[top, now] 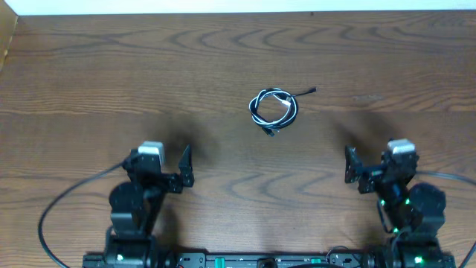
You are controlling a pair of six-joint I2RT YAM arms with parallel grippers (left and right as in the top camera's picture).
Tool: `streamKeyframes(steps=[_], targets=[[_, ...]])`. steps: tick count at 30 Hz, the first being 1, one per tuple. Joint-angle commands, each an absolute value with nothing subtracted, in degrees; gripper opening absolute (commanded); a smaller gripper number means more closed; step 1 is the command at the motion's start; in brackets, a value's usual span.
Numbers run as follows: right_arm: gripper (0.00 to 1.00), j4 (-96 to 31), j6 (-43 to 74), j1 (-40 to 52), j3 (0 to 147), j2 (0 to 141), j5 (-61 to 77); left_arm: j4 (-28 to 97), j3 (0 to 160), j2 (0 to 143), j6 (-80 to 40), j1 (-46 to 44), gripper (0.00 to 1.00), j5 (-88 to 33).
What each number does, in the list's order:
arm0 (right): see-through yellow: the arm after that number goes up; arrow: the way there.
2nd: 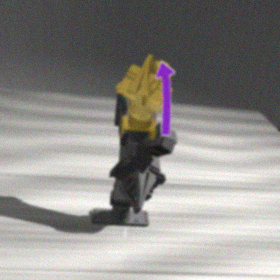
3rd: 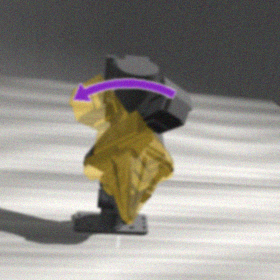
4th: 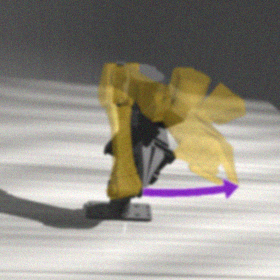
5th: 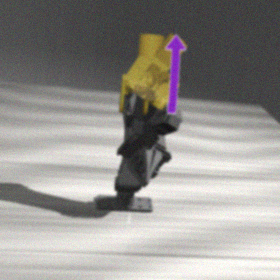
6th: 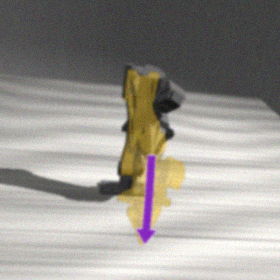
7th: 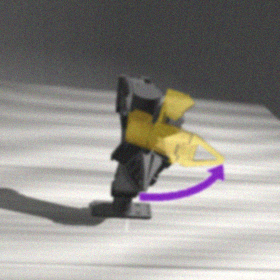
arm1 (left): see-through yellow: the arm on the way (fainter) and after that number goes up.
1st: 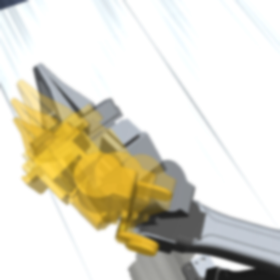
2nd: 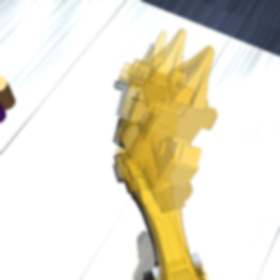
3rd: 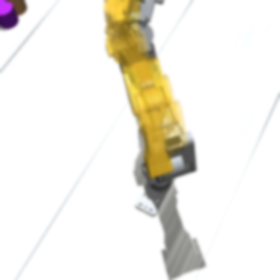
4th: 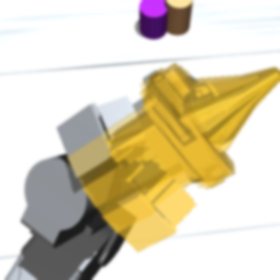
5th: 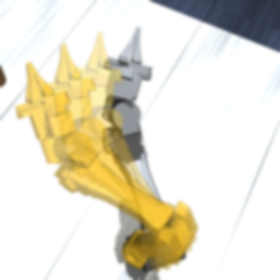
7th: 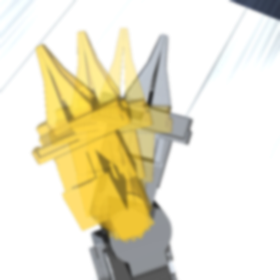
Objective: Untangle cables
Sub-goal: 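Reach the left gripper to the black-and-white cable bundle and grasp it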
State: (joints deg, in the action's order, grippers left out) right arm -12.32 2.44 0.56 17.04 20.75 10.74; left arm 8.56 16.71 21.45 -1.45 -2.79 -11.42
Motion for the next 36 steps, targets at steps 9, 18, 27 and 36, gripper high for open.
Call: streamKeyframes(steps=[9,18,27,36], targets=[[0.99,-21.54,2.48,0.8,37.21,41.25,16.36,21.89,42.09,46.17,-1.08,-2.98,0.98,-22.41],[0.99,-32.97,2.42,0.8,51.22,53.19,19.07,32.73,60.12,63.48,-1.13,-3.99,0.98,-27.64],[0.99,-43.77,-0.91,0.8,63.83,62.26,23.2,42.72,75.53,82.19,-2.85,-12.05,0.98,-27.75],[0.99,-43.31,1.23,0.82,64.27,62.52,35.88,36.75,75.61,93.6,-3.73,-20.58,0.98,-28.36]])
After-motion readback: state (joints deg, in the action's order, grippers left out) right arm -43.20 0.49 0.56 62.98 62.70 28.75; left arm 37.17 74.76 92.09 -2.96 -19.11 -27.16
